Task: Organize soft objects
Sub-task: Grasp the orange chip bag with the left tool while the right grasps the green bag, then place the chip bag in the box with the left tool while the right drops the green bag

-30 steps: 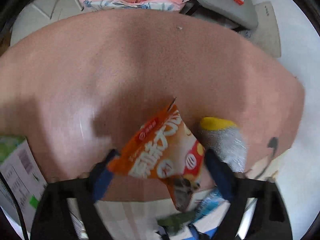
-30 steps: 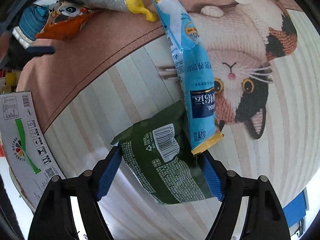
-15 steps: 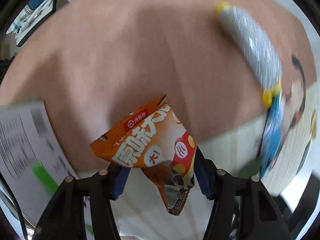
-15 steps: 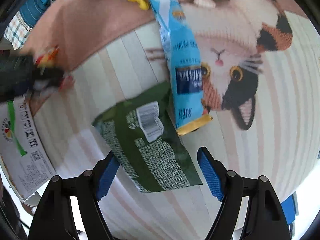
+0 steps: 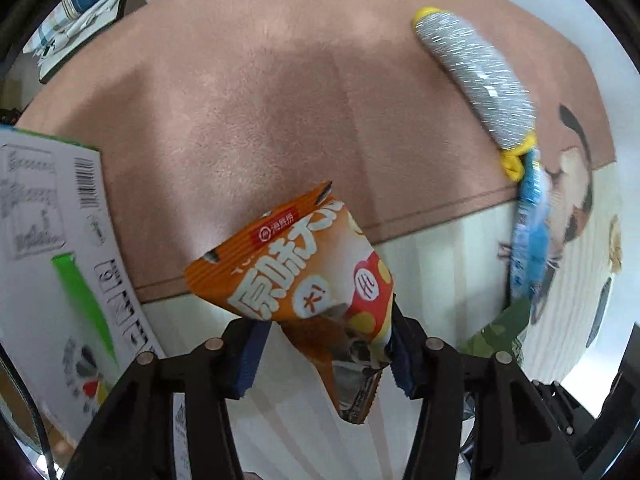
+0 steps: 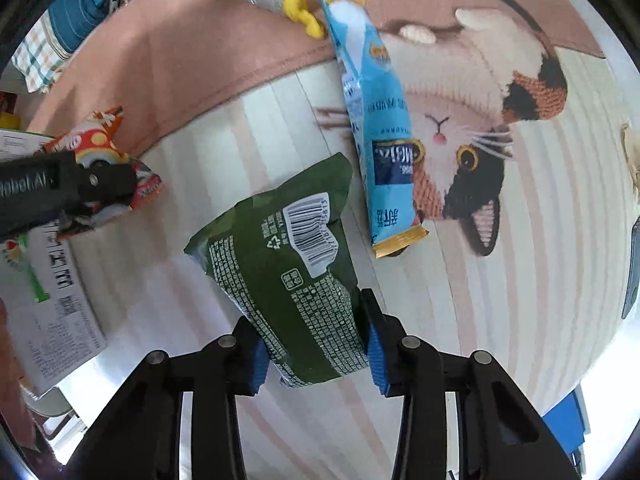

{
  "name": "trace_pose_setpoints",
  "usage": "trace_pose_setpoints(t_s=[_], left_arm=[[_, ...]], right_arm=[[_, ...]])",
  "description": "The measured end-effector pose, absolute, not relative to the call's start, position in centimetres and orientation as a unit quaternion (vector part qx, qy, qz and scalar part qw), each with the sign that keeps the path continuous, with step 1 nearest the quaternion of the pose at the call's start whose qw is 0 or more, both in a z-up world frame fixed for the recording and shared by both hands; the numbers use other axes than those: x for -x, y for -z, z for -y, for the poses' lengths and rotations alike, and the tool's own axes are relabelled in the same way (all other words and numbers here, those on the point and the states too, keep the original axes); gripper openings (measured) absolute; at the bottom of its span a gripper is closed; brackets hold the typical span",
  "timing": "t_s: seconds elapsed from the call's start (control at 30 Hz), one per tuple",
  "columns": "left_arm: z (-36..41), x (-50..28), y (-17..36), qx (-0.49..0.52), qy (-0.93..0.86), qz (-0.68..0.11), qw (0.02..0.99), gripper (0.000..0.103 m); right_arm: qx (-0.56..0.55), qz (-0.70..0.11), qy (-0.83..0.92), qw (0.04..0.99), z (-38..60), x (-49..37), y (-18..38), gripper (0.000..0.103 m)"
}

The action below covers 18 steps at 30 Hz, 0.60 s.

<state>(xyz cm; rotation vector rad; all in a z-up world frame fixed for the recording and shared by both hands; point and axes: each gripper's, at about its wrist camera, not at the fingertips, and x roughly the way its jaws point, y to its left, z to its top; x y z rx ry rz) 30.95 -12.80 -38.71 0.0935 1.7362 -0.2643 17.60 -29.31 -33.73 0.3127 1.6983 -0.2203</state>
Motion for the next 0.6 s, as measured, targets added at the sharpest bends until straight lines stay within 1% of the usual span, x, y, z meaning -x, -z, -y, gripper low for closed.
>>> trace_pose_setpoints(t_s=[0.17, 0.3, 0.47, 0.57, 0.6], left_arm=[[11.6, -29.2, 34.2, -0.025, 0.134, -0.734, 0.666, 0.05], [8.7, -27.8, 28.9, 0.004, 0.147, -0.705, 0.694, 0.05], [1.8, -27.7, 21.9, 0.035, 0.128, -0.671, 0.729, 0.05], [-4.3, -26.7, 19.2, 0.039, 0.096, -0.666, 0.739, 0.05], [-6.4, -26.2, 18.7, 0.039, 0.081, -0.667, 0.74, 0.05]], right_arm=[[-0.141, -0.728, 0.08, 0.665, 28.1, -17.7, 29.6, 0.041], [-0.138, -0.71, 0.052, 0.689, 25.4, -17.6, 25.1, 0.041], [-0.148, -0.683, -0.007, 0.715, 20.6, -18.5, 18.6, 0.041], [-0.16, -0.67, -0.052, 0.724, 15.3, -19.0, 16.3, 0.041], [-0.166, -0.668, -0.065, 0.723, 13.3, -20.0, 16.6, 0.041]])
